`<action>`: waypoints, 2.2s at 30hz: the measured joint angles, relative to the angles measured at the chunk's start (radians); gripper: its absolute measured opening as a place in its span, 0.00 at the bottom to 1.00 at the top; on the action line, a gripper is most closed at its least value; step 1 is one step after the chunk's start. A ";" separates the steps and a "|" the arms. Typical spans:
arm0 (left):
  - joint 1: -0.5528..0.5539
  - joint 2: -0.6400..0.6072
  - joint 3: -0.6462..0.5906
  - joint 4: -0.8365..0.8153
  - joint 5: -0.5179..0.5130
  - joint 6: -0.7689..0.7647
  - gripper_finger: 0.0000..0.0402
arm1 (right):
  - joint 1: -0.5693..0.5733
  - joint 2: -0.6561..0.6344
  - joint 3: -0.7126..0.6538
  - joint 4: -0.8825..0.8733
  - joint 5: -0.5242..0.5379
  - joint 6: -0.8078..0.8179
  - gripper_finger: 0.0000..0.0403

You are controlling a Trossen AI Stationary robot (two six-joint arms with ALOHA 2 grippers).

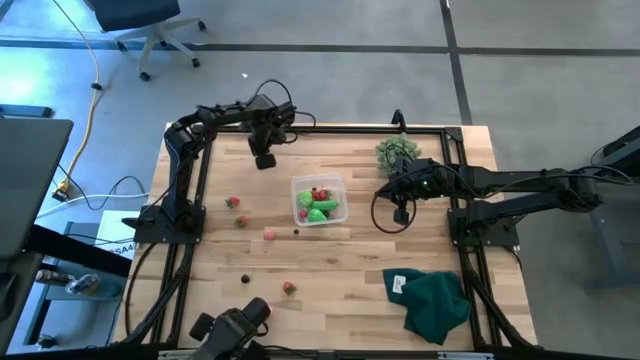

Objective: Pick and placing Produce into tupperware
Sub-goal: Put the red cherry into the transparent bin

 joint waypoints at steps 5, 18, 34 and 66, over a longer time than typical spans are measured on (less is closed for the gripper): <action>-0.022 0.000 0.064 -0.106 -0.013 -0.002 0.00 | 0.000 0.000 0.000 0.000 0.000 0.000 0.00; -0.086 -0.190 -0.137 0.014 0.041 0.026 0.00 | 0.000 0.000 0.000 0.000 0.000 0.000 0.00; 0.011 -0.376 -0.376 0.364 0.135 -0.193 0.00 | 0.000 0.000 0.000 0.000 0.000 0.000 0.00; 0.009 -0.311 -0.376 0.402 0.090 -0.471 0.33 | 0.000 0.000 0.000 0.000 0.000 0.000 0.00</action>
